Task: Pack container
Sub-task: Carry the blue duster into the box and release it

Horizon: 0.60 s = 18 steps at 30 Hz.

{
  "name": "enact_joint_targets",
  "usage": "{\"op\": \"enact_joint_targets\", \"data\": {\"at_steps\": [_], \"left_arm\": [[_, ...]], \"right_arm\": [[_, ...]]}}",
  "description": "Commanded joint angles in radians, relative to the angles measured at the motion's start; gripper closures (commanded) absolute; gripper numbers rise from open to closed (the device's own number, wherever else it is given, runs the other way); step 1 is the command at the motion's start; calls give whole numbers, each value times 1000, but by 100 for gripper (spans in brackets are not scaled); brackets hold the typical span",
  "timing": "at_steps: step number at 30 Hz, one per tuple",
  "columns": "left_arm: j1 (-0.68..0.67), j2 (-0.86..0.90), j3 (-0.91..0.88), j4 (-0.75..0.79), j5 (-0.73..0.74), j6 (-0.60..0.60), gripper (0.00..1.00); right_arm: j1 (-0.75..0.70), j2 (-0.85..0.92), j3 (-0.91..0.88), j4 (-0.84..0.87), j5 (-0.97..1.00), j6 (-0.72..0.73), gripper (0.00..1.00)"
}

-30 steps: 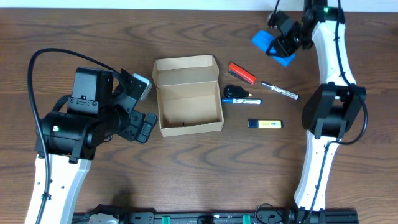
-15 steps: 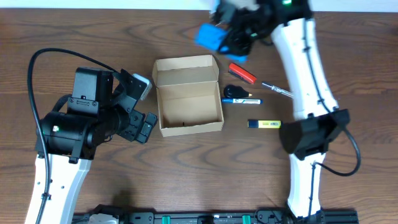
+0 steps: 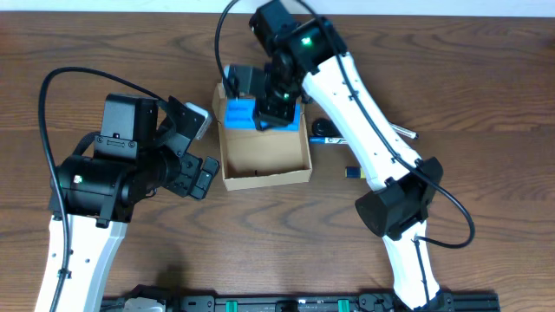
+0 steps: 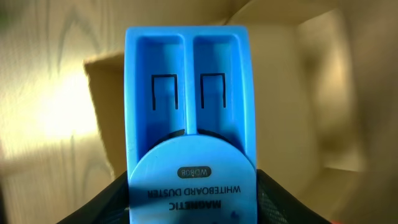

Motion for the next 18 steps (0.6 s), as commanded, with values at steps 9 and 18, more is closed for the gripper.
{"op": "enact_joint_targets", "data": {"at_steps": [9,18], "left_arm": [[3,3,13,-4,6,12,5],[3,3,13,-4,6,12,5]], "right_arm": [[55,-6,-295,109,-53,-74,67],[64,-6,-381,175,-74,-93,66]]}}
